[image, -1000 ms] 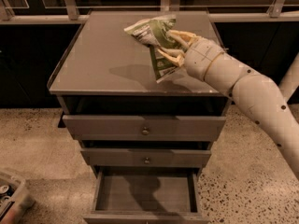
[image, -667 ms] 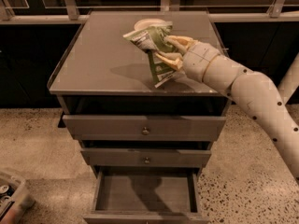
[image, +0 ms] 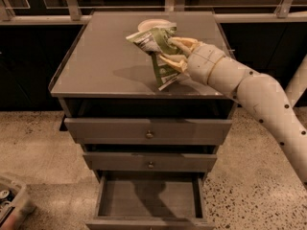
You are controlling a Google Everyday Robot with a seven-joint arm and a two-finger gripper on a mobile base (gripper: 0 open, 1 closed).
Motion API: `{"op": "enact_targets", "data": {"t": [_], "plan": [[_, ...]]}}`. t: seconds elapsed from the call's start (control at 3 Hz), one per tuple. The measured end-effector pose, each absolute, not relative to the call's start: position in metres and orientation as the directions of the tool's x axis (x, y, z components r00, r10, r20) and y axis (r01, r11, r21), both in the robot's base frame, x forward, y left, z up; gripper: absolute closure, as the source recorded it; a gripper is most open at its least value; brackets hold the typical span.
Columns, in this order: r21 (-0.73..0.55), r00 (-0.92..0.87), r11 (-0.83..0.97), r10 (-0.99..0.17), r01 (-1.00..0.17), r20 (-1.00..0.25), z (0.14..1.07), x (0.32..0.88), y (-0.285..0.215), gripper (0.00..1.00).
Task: Pick green jalapeno chip bag from bottom drawer and place on counter
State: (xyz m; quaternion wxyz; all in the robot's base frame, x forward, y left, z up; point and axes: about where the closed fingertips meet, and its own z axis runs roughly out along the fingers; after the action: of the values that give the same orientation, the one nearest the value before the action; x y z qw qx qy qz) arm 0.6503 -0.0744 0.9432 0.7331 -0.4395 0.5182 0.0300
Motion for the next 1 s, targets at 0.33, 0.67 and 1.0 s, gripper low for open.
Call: {"op": "enact_targets", "data": {"t": [0.33, 0.67, 1.0], "plan": [[-0.613, 0.461, 0.612, -0.411, -0.5, -0.786, 0.9433, 0.6503, -0.0744, 0.35], [-0.613, 0.461, 0.612, -0.411, -0.5, -0.786, 0.9433, 0.6503, -0.0744, 0.11], [-0.613, 0.461, 0.612, -0.411, -0.5, -0.786, 0.9433, 0.6503, -0.0743, 0.0]]}}
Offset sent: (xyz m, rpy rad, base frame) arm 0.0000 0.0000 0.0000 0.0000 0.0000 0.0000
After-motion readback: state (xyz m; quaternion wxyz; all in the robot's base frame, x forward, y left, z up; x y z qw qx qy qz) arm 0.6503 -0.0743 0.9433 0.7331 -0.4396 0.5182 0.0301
